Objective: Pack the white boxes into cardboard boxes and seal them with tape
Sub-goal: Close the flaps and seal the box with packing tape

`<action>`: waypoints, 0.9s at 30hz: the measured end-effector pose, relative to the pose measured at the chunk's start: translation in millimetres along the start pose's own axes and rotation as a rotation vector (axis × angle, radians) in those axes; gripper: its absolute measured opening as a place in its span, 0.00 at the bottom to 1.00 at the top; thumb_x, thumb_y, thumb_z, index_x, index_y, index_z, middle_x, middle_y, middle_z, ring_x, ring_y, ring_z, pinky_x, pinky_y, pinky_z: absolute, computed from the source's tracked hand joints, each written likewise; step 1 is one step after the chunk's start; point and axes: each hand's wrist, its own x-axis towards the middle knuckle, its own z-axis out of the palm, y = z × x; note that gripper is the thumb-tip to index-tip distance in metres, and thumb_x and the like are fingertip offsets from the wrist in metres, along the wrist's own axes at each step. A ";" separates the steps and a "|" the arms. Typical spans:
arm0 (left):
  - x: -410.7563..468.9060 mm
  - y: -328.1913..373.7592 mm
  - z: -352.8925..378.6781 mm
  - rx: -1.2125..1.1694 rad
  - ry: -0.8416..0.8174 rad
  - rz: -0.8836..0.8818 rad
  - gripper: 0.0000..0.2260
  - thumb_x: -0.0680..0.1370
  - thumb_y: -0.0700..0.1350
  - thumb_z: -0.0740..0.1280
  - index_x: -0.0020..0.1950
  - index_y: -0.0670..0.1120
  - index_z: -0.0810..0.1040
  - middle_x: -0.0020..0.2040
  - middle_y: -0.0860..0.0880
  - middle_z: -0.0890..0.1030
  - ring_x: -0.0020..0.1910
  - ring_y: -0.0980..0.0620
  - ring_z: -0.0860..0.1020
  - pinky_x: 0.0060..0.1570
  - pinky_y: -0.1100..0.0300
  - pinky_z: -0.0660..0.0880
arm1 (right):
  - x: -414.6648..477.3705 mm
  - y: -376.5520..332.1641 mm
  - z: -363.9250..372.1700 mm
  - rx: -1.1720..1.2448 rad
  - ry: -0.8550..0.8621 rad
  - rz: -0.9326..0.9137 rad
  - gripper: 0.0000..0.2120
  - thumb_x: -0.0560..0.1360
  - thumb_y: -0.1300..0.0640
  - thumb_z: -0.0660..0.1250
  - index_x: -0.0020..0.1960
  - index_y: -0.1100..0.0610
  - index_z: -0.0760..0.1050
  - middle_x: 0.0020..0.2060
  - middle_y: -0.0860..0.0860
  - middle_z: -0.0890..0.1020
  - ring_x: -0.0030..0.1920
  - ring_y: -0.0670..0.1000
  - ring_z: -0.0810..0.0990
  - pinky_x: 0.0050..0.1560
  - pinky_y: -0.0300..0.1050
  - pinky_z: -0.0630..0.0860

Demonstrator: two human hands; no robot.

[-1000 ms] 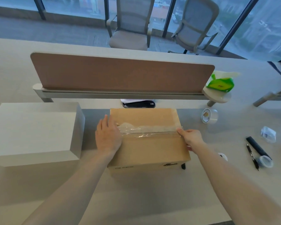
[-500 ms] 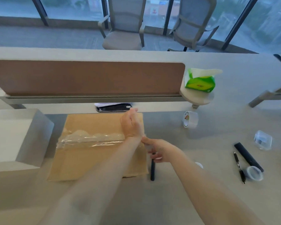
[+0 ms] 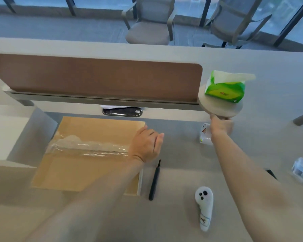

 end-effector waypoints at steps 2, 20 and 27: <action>1.8 -0.9 0.6 0.013 0.005 0.001 0.21 0.83 0.48 0.55 0.33 0.44 0.75 0.31 0.53 0.68 0.33 0.52 0.63 0.50 0.53 0.71 | 12.5 3.9 0.7 0.097 -0.008 0.009 0.24 0.67 0.57 0.76 0.61 0.60 0.75 0.55 0.51 0.82 0.53 0.52 0.80 0.46 0.34 0.73; -1.0 -1.2 1.9 0.117 -0.110 -0.048 0.30 0.84 0.54 0.47 0.31 0.46 0.79 0.28 0.53 0.77 0.32 0.54 0.75 0.66 0.57 0.67 | 16.2 14.8 -26.3 0.180 -0.235 0.003 0.10 0.80 0.51 0.65 0.45 0.57 0.78 0.35 0.54 0.82 0.30 0.47 0.80 0.35 0.34 0.75; -0.3 -2.0 0.5 0.140 -0.159 -0.053 0.31 0.83 0.55 0.45 0.30 0.46 0.78 0.28 0.53 0.77 0.31 0.54 0.75 0.67 0.59 0.65 | 18.8 -17.8 -27.5 0.092 -0.236 0.183 0.07 0.78 0.59 0.63 0.41 0.54 0.74 0.21 0.44 0.78 0.19 0.39 0.74 0.24 0.31 0.68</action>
